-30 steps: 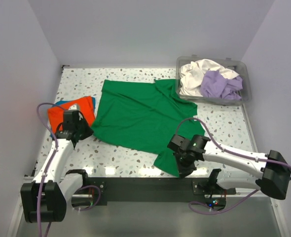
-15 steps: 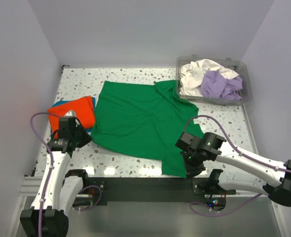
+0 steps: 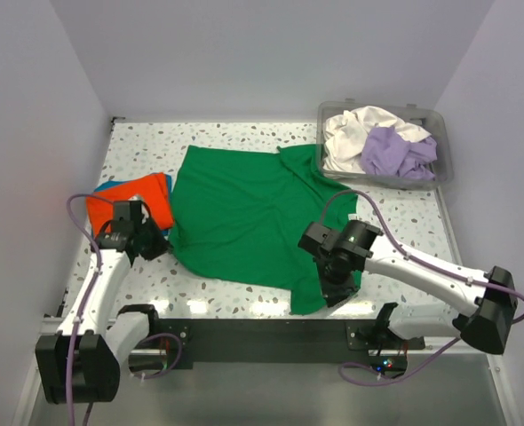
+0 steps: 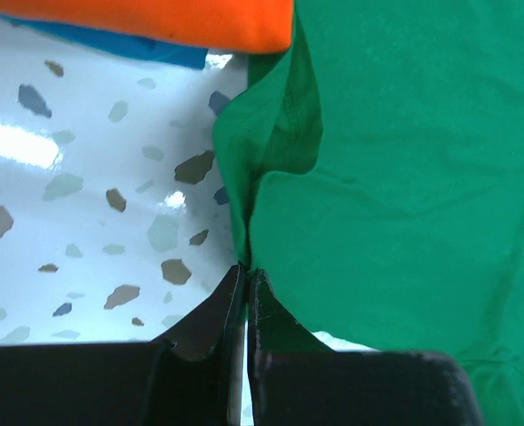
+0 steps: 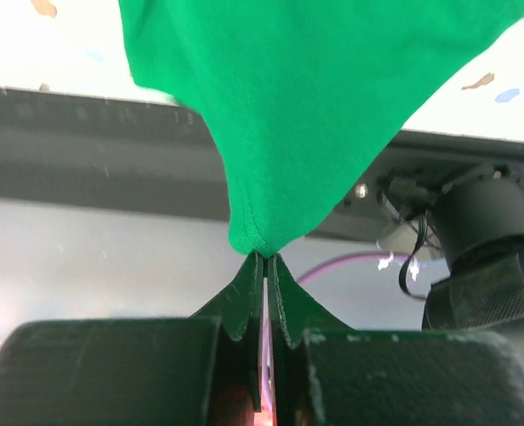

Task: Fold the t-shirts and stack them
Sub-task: Fold the tshirt

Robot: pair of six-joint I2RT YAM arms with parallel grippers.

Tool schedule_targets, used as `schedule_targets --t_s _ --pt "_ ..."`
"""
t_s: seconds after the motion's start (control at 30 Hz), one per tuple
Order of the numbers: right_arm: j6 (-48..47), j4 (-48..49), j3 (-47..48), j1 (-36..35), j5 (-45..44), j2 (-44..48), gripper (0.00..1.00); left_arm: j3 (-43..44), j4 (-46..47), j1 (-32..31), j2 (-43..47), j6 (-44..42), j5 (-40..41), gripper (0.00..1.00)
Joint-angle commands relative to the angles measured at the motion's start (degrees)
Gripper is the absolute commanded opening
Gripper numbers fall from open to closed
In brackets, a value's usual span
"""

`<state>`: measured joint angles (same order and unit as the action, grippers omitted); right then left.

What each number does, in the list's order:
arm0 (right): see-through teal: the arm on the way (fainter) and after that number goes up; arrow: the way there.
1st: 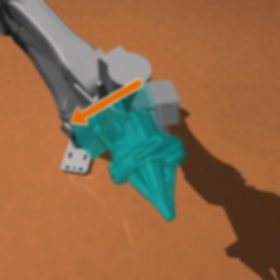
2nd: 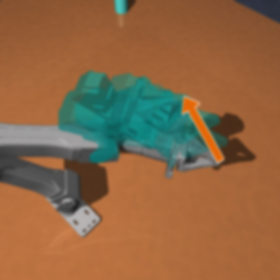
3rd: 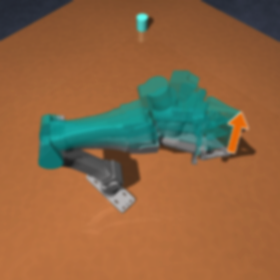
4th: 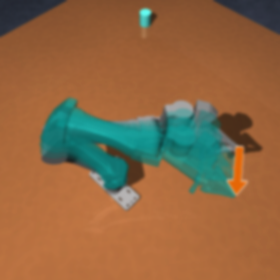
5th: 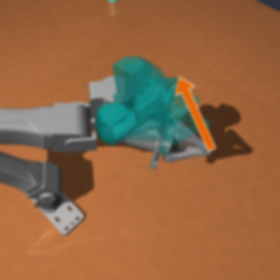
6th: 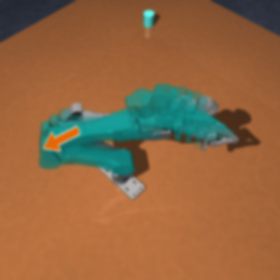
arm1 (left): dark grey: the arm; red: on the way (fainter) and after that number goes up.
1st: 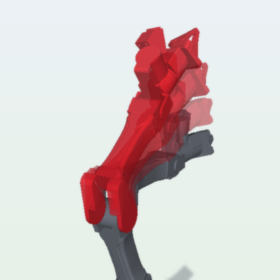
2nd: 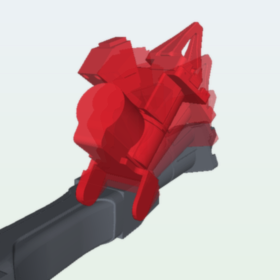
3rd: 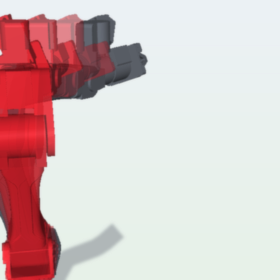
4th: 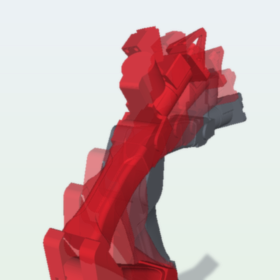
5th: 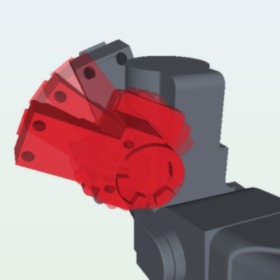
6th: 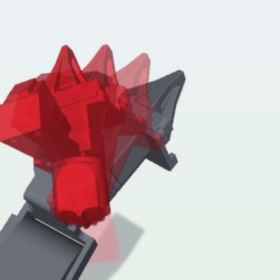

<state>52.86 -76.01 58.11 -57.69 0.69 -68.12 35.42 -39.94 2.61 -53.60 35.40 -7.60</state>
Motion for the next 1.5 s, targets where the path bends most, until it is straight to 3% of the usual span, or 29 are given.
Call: schedule_targets --t_s 0.0,0.2,0.6,0.97,1.47 --pt "-3.4 1.4 3.4 5.0 -3.8 -2.9 0.0 3.7 7.1 0.2 -2.6 0.3 -1.9 0.0" --pt "-11.7 6.3 7.9 17.1 -4.6 -7.4 0.0 5.1 13.4 0.3 -7.1 1.7 -2.3 0.0" --pt "-23.6 8.9 25.1 29.6 -8.6 -25.9 0.0 12.0 21.8 0.5 -18.9 1.9 -2.3 0.0" --pt "-30.4 8.4 37.7 37.5 -11.1 -35.4 0.0 15.2 25.2 2.2 -23.5 0.6 -2.5 0.0" --pt "-33.0 8.2 41.6 40.8 -12.6 -38.2 0.0 17.8 29.2 2.7 -27.8 -1.2 -2.6 0.0"
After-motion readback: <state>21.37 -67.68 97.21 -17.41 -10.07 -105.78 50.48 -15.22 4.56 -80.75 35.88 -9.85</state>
